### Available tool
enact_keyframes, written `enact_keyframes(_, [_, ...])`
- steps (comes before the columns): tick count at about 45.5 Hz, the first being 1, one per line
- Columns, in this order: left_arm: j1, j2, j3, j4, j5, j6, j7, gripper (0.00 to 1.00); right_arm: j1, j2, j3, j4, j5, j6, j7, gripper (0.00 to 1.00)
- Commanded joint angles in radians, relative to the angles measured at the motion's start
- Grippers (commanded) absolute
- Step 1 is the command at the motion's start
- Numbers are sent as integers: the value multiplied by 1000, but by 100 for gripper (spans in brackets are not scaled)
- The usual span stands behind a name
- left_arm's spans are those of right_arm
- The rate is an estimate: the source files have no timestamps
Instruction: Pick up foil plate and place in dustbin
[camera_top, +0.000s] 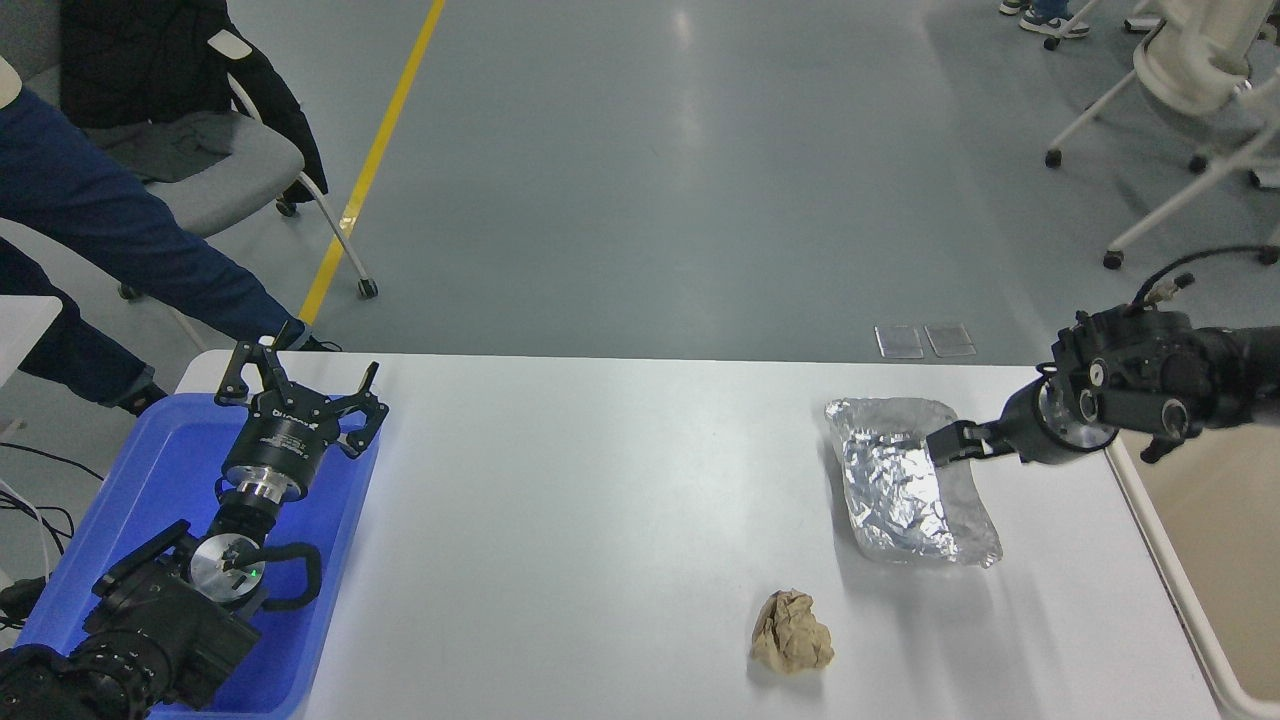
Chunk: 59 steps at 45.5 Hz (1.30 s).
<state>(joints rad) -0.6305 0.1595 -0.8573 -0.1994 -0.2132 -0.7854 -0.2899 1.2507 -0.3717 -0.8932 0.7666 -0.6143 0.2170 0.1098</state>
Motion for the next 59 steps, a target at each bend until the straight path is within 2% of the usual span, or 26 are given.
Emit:
enact_keyframes(1, [0, 0, 0, 0, 0, 0, 0, 100, -184, 30, 72, -144, -30, -148, 1, 100])
enact_keyframes(8, [0, 0, 0, 0, 0, 0, 0, 100, -228, 40, 108, -156, -32, -232, -1, 98])
enact_keyframes(11, [0, 0, 0, 0, 0, 0, 0, 100, -234, 43, 108, -158, -32, -248, -1, 91])
enact_keyframes(15, [0, 0, 0, 0, 0, 0, 0, 100, -254, 46, 108, -158, -32, -266, -1, 87])
enact_keyframes(17, [0, 0, 0, 0, 2, 0, 0, 100, -264, 46, 108, -159, -32, -280, -1, 81])
enact_keyframes(24, [0, 0, 0, 0, 2, 0, 0, 100, -275, 37, 155, -155, -15, -303, -1, 27])
enact_keyframes(30, [0, 0, 0, 0, 2, 0, 0, 100, -275, 34, 188, -145, -13, -303, -1, 0])
enact_keyframes(44, [-1, 0, 0, 0, 2, 0, 2, 100, -266, 34, 194, -109, 68, -300, 4, 0])
enact_keyframes(52, [-1, 0, 1, 0, 2, 0, 2, 100, -255, 28, 195, -67, 70, -298, 4, 0])
enact_keyframes(56, [-1, 0, 1, 0, 2, 0, 2, 100, -217, -7, 194, -20, 70, -297, 4, 0])
enact_keyframes(59, [-1, 0, 1, 0, 2, 0, 2, 100, -179, -74, 192, 65, 70, -294, 4, 0])
